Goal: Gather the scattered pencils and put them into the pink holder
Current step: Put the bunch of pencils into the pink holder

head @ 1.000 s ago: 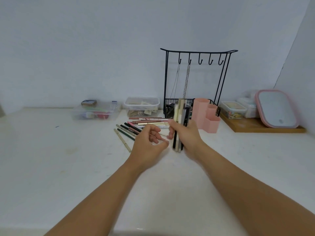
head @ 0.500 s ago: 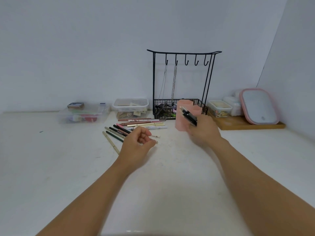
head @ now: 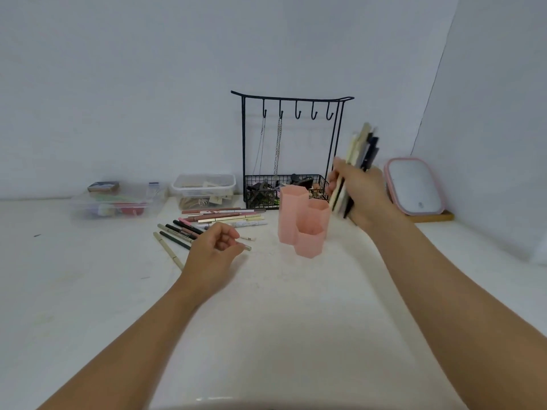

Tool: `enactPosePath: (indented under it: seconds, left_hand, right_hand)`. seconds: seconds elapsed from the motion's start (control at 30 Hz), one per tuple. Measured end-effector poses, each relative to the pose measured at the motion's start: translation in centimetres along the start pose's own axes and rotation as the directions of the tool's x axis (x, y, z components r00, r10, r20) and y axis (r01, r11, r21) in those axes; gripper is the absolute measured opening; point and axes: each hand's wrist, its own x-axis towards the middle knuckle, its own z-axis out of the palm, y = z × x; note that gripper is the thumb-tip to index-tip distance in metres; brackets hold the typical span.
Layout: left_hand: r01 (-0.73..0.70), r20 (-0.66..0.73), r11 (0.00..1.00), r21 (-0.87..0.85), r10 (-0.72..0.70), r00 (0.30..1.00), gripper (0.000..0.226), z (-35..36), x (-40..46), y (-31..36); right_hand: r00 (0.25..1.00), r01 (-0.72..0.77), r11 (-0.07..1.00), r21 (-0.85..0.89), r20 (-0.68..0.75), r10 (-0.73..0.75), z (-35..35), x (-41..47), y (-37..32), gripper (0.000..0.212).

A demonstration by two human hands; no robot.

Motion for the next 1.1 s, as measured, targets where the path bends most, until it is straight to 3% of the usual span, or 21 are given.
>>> enactPosePath:
  seconds: [0.07, 0.3, 0.37, 0.53, 0.63, 0.77, 0.87, 0.93, 1.03, 1.1]
  left_hand:
    - [-0.004, 0.005, 1.0, -0.006, 0.004, 1.0, 0.013, 0.0, 0.2, -0.2]
    - [-0.009, 0.002, 0.999, -0.038, 0.009, 1.0, 0.01, 0.1, 0.5, -0.5]
    - [-0.008, -0.001, 0.999, -0.042, 0.008, 1.0, 0.008, 0.1, 0.5, -0.5]
    - [-0.005, 0.003, 0.999, -0.032, 0.005, 1.0, 0.008, 0.1, 0.5, -0.3]
    - [-0.006, 0.005, 1.0, -0.029, 0.006, 1.0, 0.008, 0.0, 0.5, -0.3]
    - [-0.007, 0.006, 0.999, -0.039, 0.007, 1.0, 0.008, 0.1, 0.4, -0.1]
    - [-0.007, 0.01, 0.999, -0.031, 0.008, 1.0, 0.009, 0.1, 0.3, -0.1]
    - [-0.004, 0.006, 0.999, -0.033, 0.004, 1.0, 0.009, 0.1, 0.4, -0.1]
    - [-0.002, 0.003, 1.0, -0.024, 0.002, 1.0, 0.009, 0.1, 0.4, 0.0]
    - [0.002, 0.0, 1.0, -0.025, -0.002, 1.0, 0.009, 0.1, 0.4, 0.0]
  right_hand:
    - [0.999, -0.026, 0.989, 0.143, -0.035, 0.031, 0.1, 2.7, -0.3, 0.02]
    - [0.983, -0.161, 0.959, 0.232, -0.049, 0.176, 1.4, 7.1, 3.7, 0.019]
    - [0.983, -0.166, 0.972, 0.166, -0.047, 0.176, 1.3, 7.4, 4.5, 0.02]
    - [1.0, -0.018, 0.967, -0.253, -0.016, 0.015, 1.6, 7.7, 5.0, 0.036]
    - [0.998, -0.058, 0.937, -0.344, -0.017, 0.056, 1.4, 7.6, 5.5, 0.043]
    - [0.988, -0.147, 0.957, -0.249, 0.01, 0.155, 0.5, 7.1, 7.0, 0.019]
    - [0.961, -0.249, 0.945, -0.213, 0.064, 0.268, 0.0, 6.5, 8.0, 0.021]
    - [0.953, -0.265, 0.948, -0.175, 0.101, 0.285, -0.3, 6.3, 8.1, 0.013]
    - [0.931, -0.281, 0.952, -0.126, 0.204, 0.302, -0.8, 5.9, 7.8, 0.017]
    - [0.943, -0.246, 0.96, -0.135, 0.194, 0.269, -1.1, 5.5, 7.5, 0.023]
